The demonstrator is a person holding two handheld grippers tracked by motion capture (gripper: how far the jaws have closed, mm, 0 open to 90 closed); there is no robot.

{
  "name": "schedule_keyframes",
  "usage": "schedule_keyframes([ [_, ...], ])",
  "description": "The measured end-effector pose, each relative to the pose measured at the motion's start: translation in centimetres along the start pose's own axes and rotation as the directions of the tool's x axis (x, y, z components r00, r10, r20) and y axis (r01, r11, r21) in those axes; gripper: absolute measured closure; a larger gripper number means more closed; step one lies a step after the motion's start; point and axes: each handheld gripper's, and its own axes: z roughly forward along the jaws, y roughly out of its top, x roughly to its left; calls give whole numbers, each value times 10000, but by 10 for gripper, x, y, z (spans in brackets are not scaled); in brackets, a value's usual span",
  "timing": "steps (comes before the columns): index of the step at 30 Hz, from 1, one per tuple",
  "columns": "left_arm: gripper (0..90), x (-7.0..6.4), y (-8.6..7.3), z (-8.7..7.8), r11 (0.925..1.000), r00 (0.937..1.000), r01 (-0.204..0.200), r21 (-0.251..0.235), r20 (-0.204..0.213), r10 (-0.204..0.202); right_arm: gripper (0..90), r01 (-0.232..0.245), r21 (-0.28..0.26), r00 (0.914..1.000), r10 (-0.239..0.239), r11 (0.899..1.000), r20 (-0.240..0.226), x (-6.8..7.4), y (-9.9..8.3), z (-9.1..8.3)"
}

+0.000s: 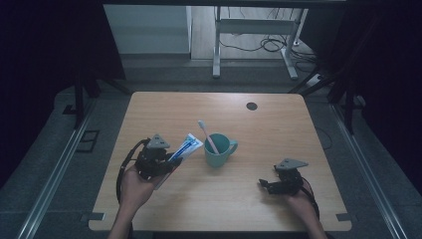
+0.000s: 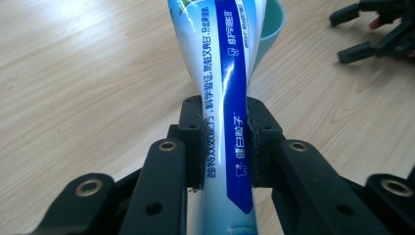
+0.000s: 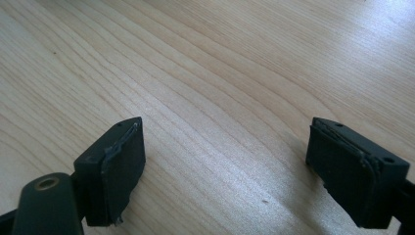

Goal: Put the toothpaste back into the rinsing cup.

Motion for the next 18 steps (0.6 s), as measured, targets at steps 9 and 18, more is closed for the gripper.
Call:
schedule_keyframes([
  [9, 728, -7, 21, -1, 9994, 9993, -312, -175, 212, 316, 146, -4, 3, 10000, 4, 10000, 1, 0, 0, 0],
  [18, 727, -12, 43, 4, 9979, 9981, -552, -350, 262, 561, 146, 13, 11, 10000, -13, 10000, -2, 0, 0, 0],
])
